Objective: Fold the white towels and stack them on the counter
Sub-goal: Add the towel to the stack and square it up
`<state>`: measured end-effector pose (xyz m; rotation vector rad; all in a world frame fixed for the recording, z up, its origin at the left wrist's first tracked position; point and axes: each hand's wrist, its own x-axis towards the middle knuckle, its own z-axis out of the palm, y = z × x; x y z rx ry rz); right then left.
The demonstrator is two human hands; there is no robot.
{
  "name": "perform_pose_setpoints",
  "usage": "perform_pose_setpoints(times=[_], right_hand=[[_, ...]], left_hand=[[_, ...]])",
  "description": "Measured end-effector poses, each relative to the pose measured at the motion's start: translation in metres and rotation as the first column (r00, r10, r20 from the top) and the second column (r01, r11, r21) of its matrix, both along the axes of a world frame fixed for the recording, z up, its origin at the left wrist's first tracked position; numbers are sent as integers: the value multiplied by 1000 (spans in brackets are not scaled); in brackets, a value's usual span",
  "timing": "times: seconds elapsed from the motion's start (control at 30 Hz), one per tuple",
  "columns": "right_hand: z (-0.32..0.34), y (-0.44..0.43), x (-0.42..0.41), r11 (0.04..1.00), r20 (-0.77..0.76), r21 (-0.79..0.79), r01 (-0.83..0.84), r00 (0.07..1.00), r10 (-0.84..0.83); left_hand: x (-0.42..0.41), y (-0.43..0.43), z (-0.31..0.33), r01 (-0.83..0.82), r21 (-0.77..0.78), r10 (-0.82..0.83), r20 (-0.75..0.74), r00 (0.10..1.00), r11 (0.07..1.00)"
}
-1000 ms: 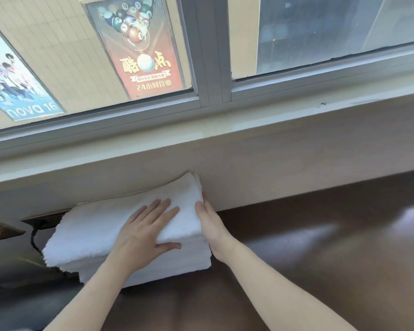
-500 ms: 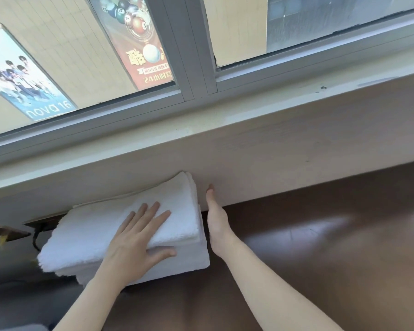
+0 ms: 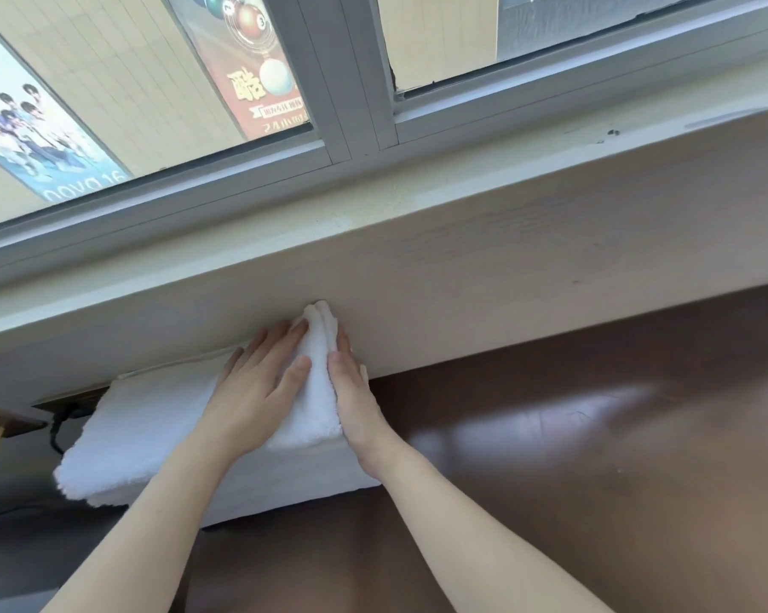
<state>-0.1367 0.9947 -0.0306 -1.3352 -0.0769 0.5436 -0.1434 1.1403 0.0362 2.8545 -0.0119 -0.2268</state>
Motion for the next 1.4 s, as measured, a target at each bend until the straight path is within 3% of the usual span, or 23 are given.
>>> perform_pose_setpoints(times=[0.13, 0.27, 0.43, 0.53, 0.63, 0.87, 1.27, 1.4], right_hand=[[-14, -1, 6, 999, -46, -33, -34, 998, 33], [-40, -6, 5, 1000, -241, 16, -18, 970, 21], [-75, -19, -12, 992, -308, -39, -117, 946, 99], [-84, -31, -14, 999, -372, -29, -34, 928, 21], [-72, -29, -3, 989, -354, 96, 116, 932, -75], [-67, -6, 0, 994, -156, 86, 71, 986, -57], [-89, -15, -14, 993, -363, 96, -61, 927, 92], [-75, -16, -3, 980, -360, 195, 48, 933, 26]], left_hand=[[-3, 14, -15, 23, 126, -16, -59, 998, 992], [-2, 12, -20, 10, 80, -9, -16, 1000, 997], [-2, 13, -24, 19, 60, -19, 13, 1000, 998], [-3, 10, -24, 17, 60, -18, 19, 1000, 998], [-4, 8, -25, 18, 58, -19, 17, 1000, 998], [-5, 6, -30, 42, 97, -45, 30, 999, 994], [-7, 6, -29, 48, 121, -52, 25, 998, 992], [-8, 9, -26, 32, 119, -34, 16, 999, 992]])
